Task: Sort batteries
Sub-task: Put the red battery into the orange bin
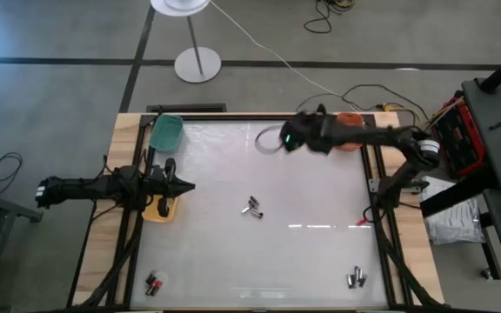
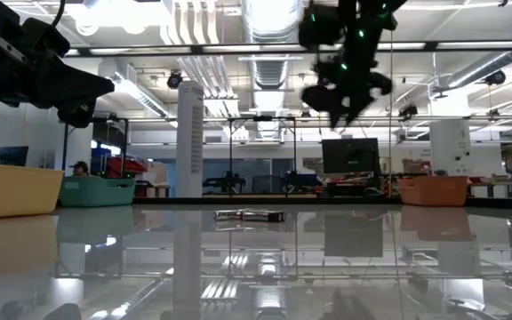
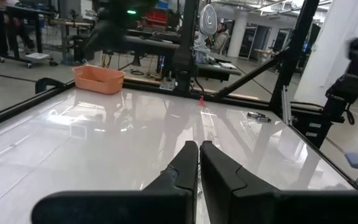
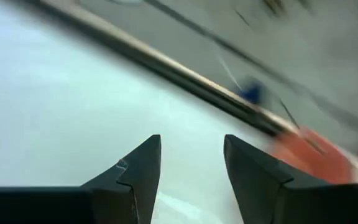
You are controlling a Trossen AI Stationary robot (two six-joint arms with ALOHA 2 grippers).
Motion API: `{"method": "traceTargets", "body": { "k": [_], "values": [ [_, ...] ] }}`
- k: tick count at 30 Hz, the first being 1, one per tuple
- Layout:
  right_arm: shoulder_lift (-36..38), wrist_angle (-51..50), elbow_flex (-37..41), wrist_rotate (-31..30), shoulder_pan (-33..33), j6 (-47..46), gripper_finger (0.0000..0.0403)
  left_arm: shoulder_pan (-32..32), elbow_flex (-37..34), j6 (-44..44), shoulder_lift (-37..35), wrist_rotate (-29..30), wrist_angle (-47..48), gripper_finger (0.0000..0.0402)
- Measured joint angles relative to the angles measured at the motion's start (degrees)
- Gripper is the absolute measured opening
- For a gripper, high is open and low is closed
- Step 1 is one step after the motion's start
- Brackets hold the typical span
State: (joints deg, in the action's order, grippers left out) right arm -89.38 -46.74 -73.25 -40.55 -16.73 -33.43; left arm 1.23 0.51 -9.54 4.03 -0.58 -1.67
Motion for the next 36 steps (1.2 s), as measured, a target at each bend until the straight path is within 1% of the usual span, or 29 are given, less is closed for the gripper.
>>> {"method": "traceTargets", "body": {
  "k": [4,6,9,13,15,17,21,26,31,32,34,36],
  "values": [
    [-2.1,19.46,2.26,0.38,9.77,17.87,0.0178,-0.02,0.0,-0.01,0.02,0.0,0.0,0.0],
    [-3.98,29.16,2.79,3.26,13.06,26.35,0.018,0.0,0.0,-0.02,0.02,0.0,0.0,0.0],
    [-7.08,38.96,2.84,13.57,16.35,34.77,0.0178,-0.02,0.0,0.0,0.02,0.0,0.0,0.0],
    [-10.84,46.57,2.84,27.28,18.43,41.3,0.0168,-0.02,0.0,0.97,0.02,0.01,0.02,0.0],
    [-12.51,48.77,2.86,31.33,19.03,42.42,0.0163,-0.01,0.0,2.39,0.02,0.0,0.05,0.0],
    [-13.28,48.29,2.91,32.84,19.95,41.97,0.0157,-0.02,0.0,2.64,0.02,0.02,0.02,0.0],
    [-12.76,45.66,4.61,32.97,22.14,40.59,0.0146,0.0,0.0,2.72,0.11,0.02,-2.6,0.0],
    [-10.23,46.12,7.81,33.05,23.74,39.68,0.0134,-0.06,0.0,-1.66,0.15,0.05,-8.26,0.0],
    [-8.01,46.26,9.43,32.98,23.71,36.13,0.0124,0.07,0.0,3.92,0.29,2.97,-12.16,0.0],
    [-7.49,46.22,9.82,33.0,23.71,35.77,0.0122,0.07,0.0,3.9,0.51,3.29,-14.02,0.0],
    [-6.66,46.2,10.43,32.98,23.73,35.51,0.0118,0.04,0.0,0.42,0.89,3.53,-18.05,0.0],
    [-6.16,46.28,10.92,32.96,23.73,35.65,0.0114,0.0,0.0,-4.65,1.68,2.09,-22.72,0.0]
  ]
}}
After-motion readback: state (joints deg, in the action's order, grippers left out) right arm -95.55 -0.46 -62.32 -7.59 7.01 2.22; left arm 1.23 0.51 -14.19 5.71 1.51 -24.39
